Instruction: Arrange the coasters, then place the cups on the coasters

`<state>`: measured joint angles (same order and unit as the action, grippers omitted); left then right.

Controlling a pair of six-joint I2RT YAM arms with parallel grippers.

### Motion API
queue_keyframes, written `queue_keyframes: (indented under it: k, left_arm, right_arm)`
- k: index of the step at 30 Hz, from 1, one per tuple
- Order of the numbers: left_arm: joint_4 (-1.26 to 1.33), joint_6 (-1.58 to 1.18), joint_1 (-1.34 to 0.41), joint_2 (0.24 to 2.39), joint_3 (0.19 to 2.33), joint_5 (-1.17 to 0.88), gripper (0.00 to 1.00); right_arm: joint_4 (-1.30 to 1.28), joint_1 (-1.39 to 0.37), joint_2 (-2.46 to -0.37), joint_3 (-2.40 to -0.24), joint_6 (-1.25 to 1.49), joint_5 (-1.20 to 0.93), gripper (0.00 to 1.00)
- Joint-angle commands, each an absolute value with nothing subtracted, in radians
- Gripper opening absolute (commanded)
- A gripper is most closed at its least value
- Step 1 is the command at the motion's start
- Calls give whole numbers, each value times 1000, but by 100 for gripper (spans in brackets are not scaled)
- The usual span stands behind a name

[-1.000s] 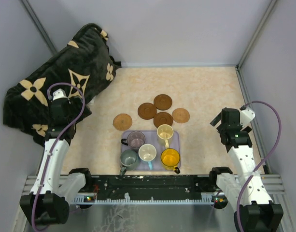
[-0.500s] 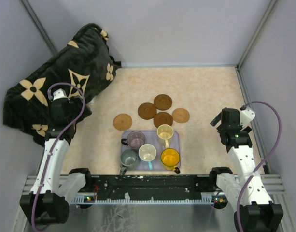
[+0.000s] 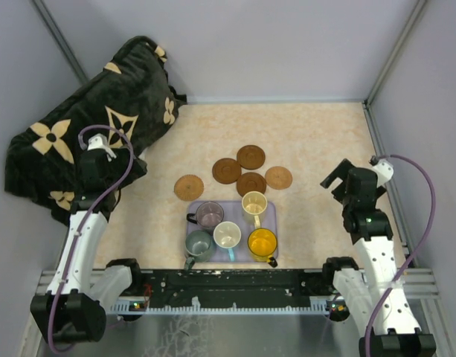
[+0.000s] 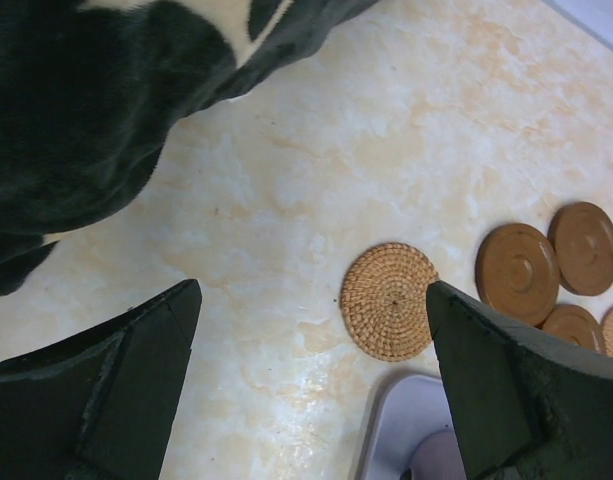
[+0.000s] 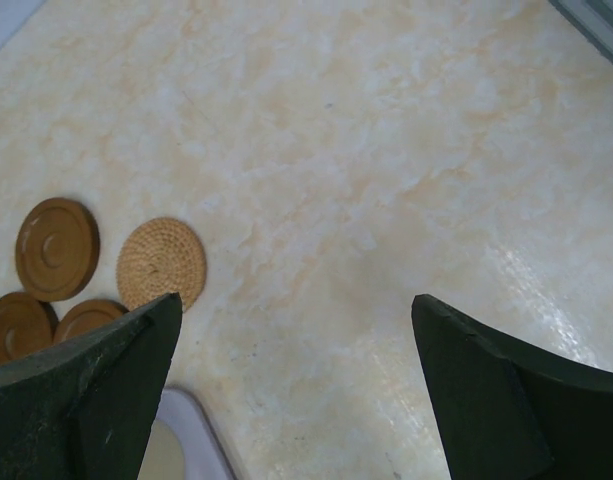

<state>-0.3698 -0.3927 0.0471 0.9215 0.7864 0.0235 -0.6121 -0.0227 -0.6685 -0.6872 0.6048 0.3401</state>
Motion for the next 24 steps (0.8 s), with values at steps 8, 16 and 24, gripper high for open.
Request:
queue_keyframes:
  k: [8,16,24]
  left_arm:
    - [-330,-415,-220,995,827,173,99]
    - [-222,-445,-277,1107,822,112,99]
    - [-147,-427,-317,1246,886,144,99]
  right_arm:
    - [-387,-236,-870,-764,525,333,99]
    - [-313,-343,-1119,-898,490,355,99]
    - [-222,-419,-1358,-1052,429,378,99]
